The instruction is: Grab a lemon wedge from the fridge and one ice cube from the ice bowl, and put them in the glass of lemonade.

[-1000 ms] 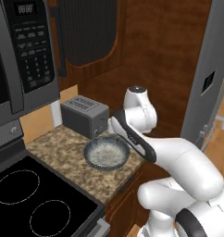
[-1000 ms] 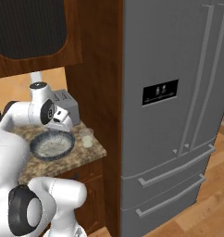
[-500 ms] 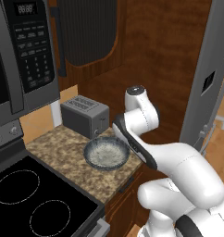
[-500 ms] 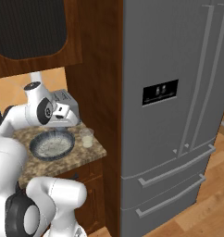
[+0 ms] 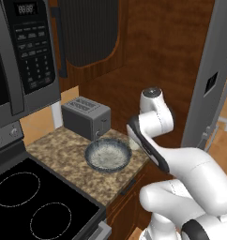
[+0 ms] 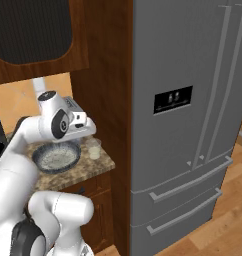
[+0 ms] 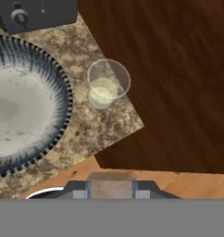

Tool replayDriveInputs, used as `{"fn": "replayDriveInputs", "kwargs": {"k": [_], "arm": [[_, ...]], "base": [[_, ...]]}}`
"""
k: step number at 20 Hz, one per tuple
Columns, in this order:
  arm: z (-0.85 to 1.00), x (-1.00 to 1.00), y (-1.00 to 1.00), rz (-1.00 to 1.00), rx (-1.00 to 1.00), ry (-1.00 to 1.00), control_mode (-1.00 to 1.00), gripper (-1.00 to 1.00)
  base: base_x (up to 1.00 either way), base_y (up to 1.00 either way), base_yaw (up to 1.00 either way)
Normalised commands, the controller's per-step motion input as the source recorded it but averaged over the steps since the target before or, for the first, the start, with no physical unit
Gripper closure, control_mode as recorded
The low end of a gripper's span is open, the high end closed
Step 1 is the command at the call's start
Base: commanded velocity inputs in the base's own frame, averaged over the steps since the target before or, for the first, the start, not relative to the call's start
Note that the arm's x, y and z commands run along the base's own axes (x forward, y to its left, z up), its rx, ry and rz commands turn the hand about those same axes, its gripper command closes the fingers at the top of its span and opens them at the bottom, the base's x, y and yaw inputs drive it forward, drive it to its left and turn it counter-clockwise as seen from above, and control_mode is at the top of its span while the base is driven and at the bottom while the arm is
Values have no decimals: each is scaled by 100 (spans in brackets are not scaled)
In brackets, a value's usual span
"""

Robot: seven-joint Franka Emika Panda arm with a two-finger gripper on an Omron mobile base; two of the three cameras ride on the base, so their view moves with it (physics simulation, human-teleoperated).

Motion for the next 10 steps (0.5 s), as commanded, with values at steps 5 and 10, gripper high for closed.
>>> {"fn": "replayDriveInputs", "kwargs": {"k": [5, 10], "arm": [[-12, 9, -5, 17, -13, 1, -100, 100], [-24, 35, 0, 14, -12, 2, -100, 100]], "base": [[0, 0, 0], [0, 0, 0]]}}
